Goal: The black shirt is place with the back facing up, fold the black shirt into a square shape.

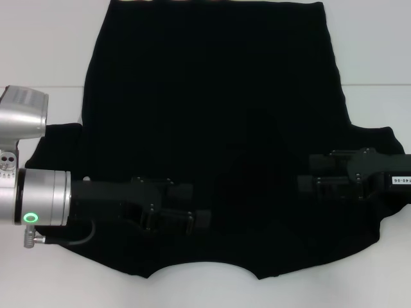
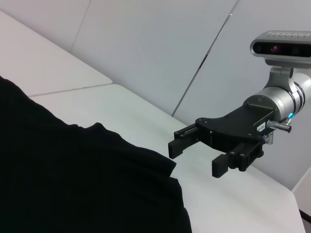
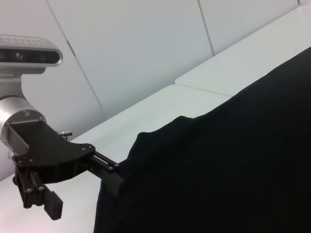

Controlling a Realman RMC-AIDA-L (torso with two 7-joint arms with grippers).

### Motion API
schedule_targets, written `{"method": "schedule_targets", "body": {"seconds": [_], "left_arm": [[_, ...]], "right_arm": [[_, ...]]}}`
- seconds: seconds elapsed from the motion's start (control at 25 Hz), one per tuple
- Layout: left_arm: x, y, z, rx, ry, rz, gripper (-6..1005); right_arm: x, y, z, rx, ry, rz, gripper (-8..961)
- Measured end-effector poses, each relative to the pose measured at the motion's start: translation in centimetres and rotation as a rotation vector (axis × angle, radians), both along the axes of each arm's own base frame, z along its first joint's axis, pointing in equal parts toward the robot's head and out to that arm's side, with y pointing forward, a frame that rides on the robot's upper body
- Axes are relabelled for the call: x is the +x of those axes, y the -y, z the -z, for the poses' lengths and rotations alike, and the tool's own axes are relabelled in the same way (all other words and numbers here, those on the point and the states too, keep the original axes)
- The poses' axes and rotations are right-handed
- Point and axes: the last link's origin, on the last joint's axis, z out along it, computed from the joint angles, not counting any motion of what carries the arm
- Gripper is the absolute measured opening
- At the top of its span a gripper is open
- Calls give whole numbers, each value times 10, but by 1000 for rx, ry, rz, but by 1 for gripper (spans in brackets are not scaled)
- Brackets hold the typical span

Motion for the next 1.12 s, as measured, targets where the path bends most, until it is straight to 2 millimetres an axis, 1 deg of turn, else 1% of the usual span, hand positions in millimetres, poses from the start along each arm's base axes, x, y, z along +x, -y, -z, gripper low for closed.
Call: {"method": "schedule_targets", "body": {"seconds": [0.6, 0.76, 0.84, 0.88, 0.92, 0.96, 1.12], "left_arm": [[2, -2, 0, 2, -6, 5, 876], [-3, -4, -5, 29, 5, -28, 874], [-9, -8, -14, 66, 18, -74, 875], [-9, -8, -14, 66, 18, -74, 875], [-20, -12, -24, 119, 29, -152, 875], [-23, -13, -26, 129, 31, -168, 875], [-45, -16, -46, 215, 46, -312, 875]], "right_arm": [[0, 0, 1, -2, 0, 0, 776], [-1, 0, 1, 2, -4, 1, 776], [-1, -1, 2, 7, -4, 5, 776], [-1, -2, 2, 10, -5, 7, 776], [-1, -2, 2, 13, -4, 10, 776], [-1, -3, 3, 16, -5, 12, 776], [-3, -4, 4, 24, -13, 16, 776]]}}
